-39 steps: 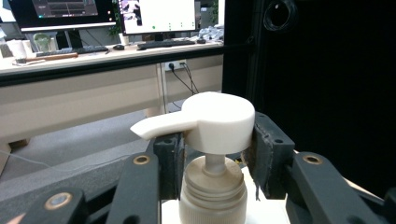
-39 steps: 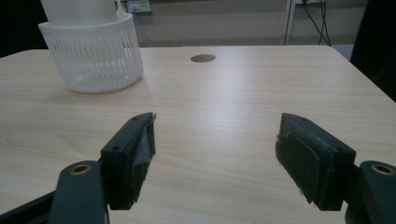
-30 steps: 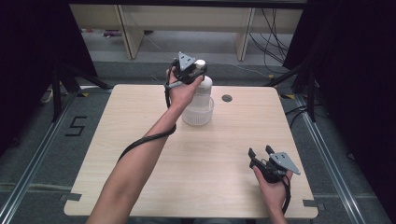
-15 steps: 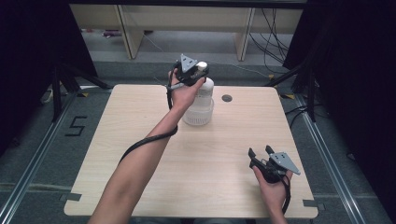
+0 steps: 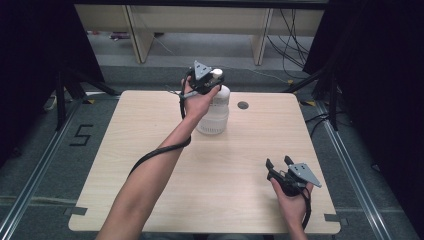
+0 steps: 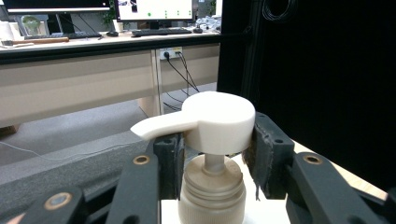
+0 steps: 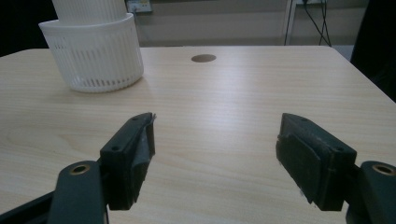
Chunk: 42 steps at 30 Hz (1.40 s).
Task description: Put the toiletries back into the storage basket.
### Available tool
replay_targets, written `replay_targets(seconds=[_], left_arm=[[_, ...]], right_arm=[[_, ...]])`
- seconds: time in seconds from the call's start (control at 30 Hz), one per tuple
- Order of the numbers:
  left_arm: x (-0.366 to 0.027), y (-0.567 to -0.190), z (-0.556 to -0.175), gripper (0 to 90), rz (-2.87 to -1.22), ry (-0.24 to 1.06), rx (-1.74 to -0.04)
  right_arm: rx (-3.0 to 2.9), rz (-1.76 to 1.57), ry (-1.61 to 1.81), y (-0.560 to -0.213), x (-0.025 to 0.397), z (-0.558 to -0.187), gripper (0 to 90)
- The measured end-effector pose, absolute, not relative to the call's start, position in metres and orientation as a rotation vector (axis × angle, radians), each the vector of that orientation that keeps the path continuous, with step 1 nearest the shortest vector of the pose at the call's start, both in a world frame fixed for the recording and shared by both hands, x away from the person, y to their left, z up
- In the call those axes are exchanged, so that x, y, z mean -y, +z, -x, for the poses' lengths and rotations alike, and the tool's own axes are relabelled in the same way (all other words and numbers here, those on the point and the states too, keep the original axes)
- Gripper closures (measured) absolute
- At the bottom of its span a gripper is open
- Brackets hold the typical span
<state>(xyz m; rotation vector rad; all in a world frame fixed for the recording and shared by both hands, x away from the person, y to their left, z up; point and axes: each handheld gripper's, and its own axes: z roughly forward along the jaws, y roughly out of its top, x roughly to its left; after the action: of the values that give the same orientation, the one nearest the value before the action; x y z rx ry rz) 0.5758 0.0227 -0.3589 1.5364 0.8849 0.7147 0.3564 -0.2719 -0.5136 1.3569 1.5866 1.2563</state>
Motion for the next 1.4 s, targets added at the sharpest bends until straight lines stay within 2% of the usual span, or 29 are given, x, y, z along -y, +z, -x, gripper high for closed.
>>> replay_targets(seconds=[1.2, 1.4], left_arm=[[-0.032, -0.364, -0.567, 58.1, -1.552, 0.696, -0.909], [-0.030, -0.364, -0.564, 50.0, -1.549, 0.697, -0.918]], right_arm=[[-1.602, -1.351, 1.245, -0.513, 0.270, -0.356, 28.5], [-1.600, -1.344, 1.262, -0.514, 0.270, -0.356, 28.4]])
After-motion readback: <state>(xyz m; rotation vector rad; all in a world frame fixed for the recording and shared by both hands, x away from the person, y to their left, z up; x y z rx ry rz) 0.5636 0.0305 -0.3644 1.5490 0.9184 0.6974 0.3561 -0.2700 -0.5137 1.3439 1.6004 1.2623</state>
